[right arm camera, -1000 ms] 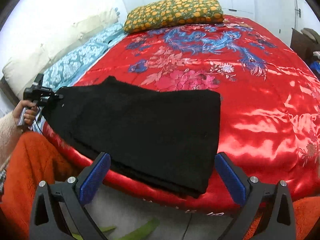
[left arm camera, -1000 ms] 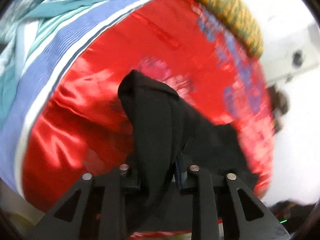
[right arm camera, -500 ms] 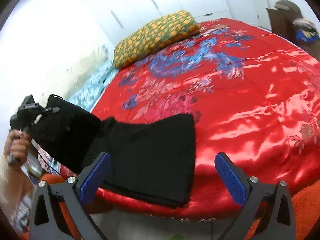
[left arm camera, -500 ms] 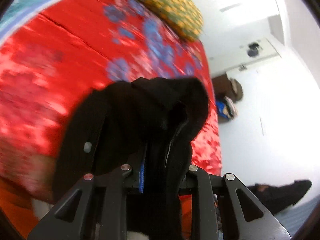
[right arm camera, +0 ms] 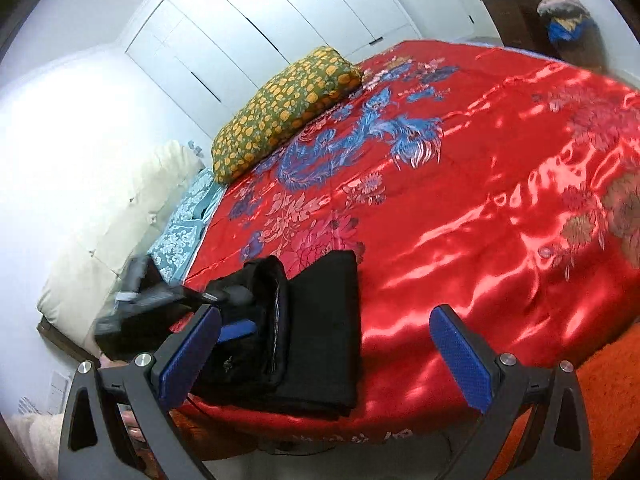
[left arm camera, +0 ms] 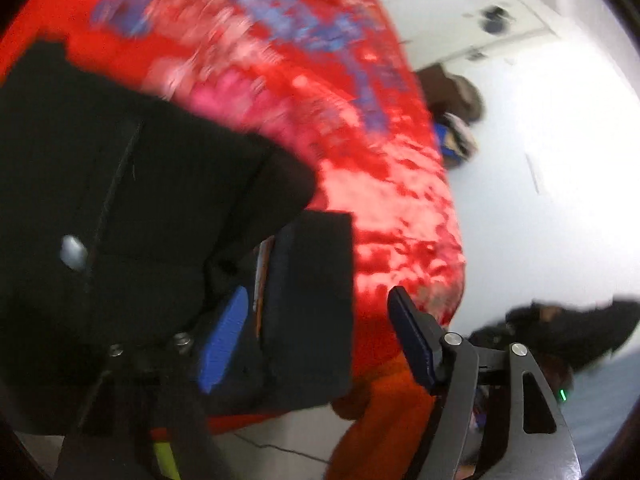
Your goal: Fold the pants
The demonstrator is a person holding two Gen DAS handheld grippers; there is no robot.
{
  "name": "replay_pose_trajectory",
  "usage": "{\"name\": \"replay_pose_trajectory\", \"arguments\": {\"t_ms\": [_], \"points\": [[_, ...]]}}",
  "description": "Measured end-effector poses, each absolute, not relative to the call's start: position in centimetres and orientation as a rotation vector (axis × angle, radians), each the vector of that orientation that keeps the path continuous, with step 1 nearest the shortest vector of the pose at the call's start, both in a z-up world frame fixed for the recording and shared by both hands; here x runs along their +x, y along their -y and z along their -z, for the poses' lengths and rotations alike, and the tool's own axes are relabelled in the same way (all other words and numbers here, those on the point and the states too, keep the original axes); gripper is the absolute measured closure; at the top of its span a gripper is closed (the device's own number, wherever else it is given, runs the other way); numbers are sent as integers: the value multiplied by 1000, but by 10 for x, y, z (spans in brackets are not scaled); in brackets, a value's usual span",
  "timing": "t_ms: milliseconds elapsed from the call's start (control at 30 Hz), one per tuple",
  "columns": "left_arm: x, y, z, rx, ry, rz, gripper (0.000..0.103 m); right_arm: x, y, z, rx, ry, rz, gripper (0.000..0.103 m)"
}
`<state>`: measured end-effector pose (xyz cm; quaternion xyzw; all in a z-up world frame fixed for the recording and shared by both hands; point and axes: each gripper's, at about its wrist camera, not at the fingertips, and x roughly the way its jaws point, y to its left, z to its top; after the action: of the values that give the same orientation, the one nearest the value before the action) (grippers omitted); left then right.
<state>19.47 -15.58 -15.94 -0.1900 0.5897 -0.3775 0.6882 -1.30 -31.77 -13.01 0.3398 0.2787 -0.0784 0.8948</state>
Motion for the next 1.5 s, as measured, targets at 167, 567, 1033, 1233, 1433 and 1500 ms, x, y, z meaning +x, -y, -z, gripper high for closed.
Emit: {"name": "replay_pose_trajectory", "arguments": {"t_ms": [167, 567, 1033, 1233, 1433, 1500], "points": [[208, 89, 107, -290, -1082, 738, 14, 9, 295, 137, 633, -650, 31, 0], [222, -94, 169, -480, -1006, 322, 21, 97, 192, 168, 437, -888, -314, 19], [239, -94, 185, -520, -1035, 285, 19, 132, 190, 185, 332, -980, -280, 22], [237, -83, 183, -477, -1041, 290, 19, 131, 201, 204, 498, -1018, -387, 22], [237, -73, 186, -431, -1047, 289, 19, 132, 240, 220, 817, -995, -428, 24], [237, -71, 188, -419, -1051, 286, 19, 141, 240, 225, 820, -1022, -399, 24]]}}
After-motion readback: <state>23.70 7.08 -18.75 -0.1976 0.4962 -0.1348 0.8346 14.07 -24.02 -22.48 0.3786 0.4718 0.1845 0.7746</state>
